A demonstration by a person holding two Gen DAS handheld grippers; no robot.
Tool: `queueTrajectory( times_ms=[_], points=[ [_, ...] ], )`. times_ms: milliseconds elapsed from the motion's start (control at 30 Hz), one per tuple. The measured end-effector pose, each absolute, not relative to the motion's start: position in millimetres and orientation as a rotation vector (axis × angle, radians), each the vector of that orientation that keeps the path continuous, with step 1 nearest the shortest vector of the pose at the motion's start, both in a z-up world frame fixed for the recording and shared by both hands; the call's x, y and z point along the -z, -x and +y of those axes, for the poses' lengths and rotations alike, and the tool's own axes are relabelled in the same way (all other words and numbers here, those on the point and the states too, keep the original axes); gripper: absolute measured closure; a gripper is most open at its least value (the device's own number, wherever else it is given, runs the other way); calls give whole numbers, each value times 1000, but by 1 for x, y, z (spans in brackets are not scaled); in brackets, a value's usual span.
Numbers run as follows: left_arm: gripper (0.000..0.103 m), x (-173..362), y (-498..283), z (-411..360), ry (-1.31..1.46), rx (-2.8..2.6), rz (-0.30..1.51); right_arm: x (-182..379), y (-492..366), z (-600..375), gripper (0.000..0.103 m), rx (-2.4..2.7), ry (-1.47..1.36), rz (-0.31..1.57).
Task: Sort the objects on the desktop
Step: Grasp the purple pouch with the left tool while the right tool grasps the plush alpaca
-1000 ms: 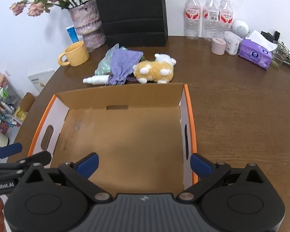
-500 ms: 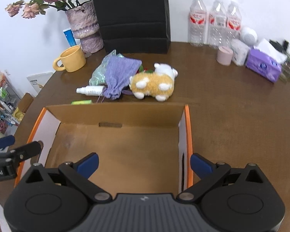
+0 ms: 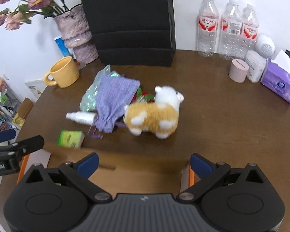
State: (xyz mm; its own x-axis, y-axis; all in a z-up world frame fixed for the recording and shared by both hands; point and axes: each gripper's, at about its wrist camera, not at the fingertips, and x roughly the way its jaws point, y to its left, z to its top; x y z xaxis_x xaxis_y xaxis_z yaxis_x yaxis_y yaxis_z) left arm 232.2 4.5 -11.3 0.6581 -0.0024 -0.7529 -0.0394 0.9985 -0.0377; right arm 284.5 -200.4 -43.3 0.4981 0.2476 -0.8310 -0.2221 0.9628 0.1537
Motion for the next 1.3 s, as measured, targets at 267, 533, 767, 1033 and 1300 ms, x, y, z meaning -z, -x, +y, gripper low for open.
queueTrajectory(
  times_ms=[267,533,767,1033,1300],
  points=[
    [0,25,-287,1,69,-48,911,65,-342,-199,2,-225,-71,1074],
    [0,36,-327,-14,49,-45,936,89,-384,-203,7,-174,-127,1101],
    [9,47,-347,-27,26,-14,907,110,-403,-210,9,-137,-185,1103],
    [31,76,-365,-26,82,42,969,122,-409,-210,9,-139,-201,1112],
    [58,92,-371,-27,102,88,1012,125,-413,-212,10,-113,-193,1093]
  ],
)
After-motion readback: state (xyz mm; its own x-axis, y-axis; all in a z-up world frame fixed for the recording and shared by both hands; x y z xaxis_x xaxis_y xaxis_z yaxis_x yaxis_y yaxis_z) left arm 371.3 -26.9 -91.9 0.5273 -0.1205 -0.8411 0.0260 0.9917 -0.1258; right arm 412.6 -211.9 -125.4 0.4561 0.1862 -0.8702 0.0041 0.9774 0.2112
